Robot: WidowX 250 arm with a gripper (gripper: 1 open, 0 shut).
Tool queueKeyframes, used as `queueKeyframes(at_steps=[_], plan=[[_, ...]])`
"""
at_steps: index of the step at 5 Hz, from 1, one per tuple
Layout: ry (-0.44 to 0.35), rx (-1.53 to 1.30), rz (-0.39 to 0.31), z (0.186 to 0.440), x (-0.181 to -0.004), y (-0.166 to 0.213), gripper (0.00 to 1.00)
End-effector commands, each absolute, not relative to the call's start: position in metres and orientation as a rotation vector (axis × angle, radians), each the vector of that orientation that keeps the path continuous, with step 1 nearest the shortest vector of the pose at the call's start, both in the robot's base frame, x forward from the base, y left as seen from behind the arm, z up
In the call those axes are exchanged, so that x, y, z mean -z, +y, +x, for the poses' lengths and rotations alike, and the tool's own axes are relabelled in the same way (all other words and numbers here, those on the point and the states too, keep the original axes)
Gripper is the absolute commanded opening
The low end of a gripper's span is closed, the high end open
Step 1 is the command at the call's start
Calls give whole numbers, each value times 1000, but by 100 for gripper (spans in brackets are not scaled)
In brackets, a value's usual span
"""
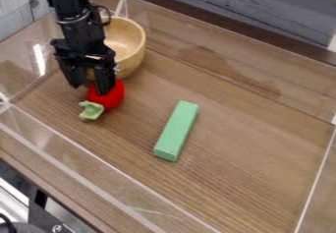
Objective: Move the red object to the right side of the table
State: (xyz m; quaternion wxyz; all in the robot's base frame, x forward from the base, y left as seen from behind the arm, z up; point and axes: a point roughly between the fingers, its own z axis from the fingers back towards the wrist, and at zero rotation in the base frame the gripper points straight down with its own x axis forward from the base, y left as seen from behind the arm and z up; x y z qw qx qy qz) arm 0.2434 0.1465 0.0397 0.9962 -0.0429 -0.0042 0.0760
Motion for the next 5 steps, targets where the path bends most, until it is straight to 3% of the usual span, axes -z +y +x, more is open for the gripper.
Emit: queueKeyframes(at_steps=[1,3,4,5], plan=[[-49,-171,-70,250,-49,156,100],[-46,-183,-82,251,-47,157,100],[-51,-182,-75,253,-50,155,0],[-82,-176,-59,256,-70,148,0]])
